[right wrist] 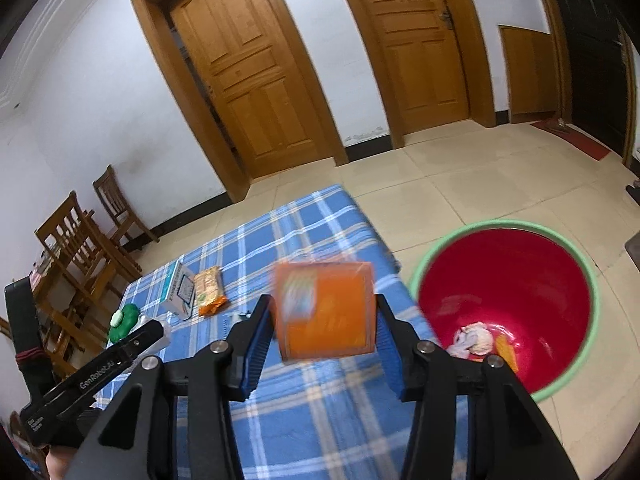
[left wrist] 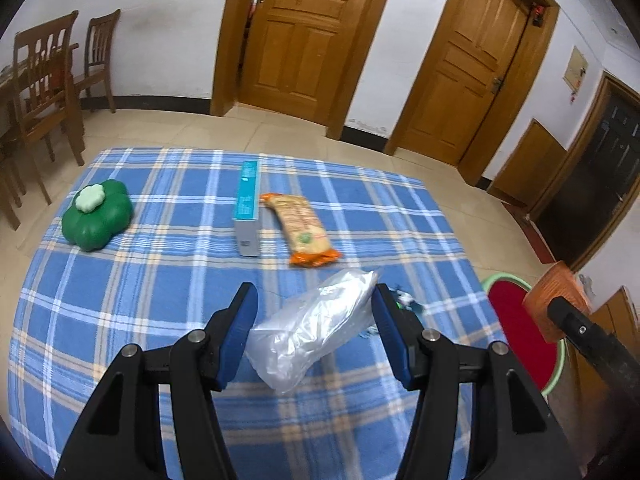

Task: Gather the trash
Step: 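Carry the plastic bag and orange box toward the red bucket, then open the right gripper to drop the orange box into the bucket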

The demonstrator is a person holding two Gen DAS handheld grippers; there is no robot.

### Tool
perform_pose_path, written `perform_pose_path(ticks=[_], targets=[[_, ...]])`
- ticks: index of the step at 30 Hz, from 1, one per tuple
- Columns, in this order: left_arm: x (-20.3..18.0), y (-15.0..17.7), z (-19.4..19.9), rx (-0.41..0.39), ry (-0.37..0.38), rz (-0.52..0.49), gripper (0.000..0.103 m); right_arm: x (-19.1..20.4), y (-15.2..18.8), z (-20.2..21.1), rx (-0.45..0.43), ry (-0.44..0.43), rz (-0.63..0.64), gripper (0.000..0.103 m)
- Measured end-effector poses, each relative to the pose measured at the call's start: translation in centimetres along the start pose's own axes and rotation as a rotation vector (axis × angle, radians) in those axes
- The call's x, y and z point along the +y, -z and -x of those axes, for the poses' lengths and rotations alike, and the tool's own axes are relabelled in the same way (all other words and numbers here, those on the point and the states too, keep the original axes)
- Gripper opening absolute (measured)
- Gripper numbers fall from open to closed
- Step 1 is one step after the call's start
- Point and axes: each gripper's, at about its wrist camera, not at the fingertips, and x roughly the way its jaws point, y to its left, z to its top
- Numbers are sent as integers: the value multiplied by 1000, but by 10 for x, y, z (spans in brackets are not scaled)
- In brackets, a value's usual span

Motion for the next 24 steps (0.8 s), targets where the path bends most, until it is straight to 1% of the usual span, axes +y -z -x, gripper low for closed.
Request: perform_pose_path(ticks=[4,14,24], targets=[[-17,3,6,13,33,-20,59,-19,1,11,-16,20,-28,49],[-64,14,4,62,83,-95,59,-70,6,26,-30,53,-121,48],[-106,22,-8,105,112,-178,59,-121,12,19,-12,114,-227,49]])
